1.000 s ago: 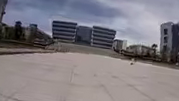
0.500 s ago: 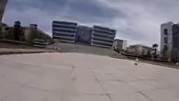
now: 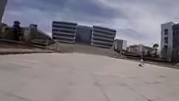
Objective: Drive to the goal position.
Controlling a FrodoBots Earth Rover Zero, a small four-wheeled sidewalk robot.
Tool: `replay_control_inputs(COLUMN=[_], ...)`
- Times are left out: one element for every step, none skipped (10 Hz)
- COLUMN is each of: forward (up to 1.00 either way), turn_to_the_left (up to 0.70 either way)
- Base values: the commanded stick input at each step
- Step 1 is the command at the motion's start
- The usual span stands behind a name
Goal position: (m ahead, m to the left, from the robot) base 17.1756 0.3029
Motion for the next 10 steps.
replay_control_inputs(forward=[0.7,0.7,0.7,0.7,0.7,0.7,0.7,0.7,0.7,0.7], turn_to_the_left=[0.0,0.0,0.0,0.02,0.07,0.07,0.02,0.0,0.0,0.0])
